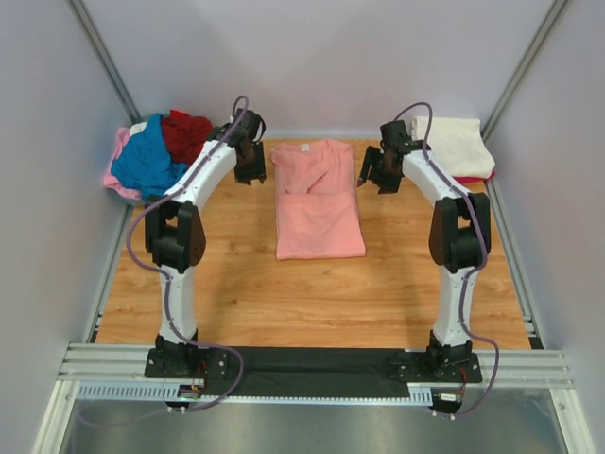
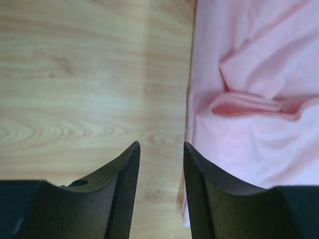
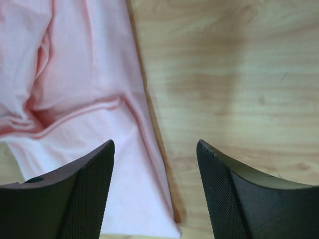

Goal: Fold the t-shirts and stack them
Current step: Fold the tshirt

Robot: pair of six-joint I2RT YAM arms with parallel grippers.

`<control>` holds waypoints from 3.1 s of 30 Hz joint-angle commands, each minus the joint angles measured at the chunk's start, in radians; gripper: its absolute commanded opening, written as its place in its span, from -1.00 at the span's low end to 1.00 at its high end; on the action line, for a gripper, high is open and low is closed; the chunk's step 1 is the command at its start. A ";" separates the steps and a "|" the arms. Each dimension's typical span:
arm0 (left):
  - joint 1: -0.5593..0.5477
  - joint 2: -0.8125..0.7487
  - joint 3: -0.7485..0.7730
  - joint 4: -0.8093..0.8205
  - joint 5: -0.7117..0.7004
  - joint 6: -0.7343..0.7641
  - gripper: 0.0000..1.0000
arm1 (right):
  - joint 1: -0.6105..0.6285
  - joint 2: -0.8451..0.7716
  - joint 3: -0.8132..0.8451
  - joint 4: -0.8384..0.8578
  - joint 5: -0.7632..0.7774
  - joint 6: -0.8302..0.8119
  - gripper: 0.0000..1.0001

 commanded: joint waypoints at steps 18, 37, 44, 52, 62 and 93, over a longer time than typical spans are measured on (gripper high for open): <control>-0.243 -0.329 -0.814 0.418 0.209 -0.125 -0.40 | 0.081 -0.309 -0.810 0.440 -0.333 0.056 -0.99; -0.246 -0.586 -1.005 0.276 -0.015 -0.090 -0.33 | 0.219 -0.633 -0.975 0.266 -0.030 0.013 0.26; -0.246 -0.795 -1.054 0.256 0.001 -0.122 -0.04 | 0.221 -0.824 -0.975 0.186 -0.005 -0.001 0.41; -0.247 -0.877 -1.264 0.565 0.219 -0.165 0.43 | 0.183 -0.929 -1.153 0.255 -0.049 0.054 0.62; -0.251 -0.794 -1.361 0.771 0.313 -0.216 0.32 | 0.112 -0.871 -1.269 0.456 -0.184 0.111 0.35; -0.294 -0.673 -1.474 0.964 0.325 -0.313 -0.13 | 0.088 -0.685 -1.278 0.559 -0.193 0.157 -0.30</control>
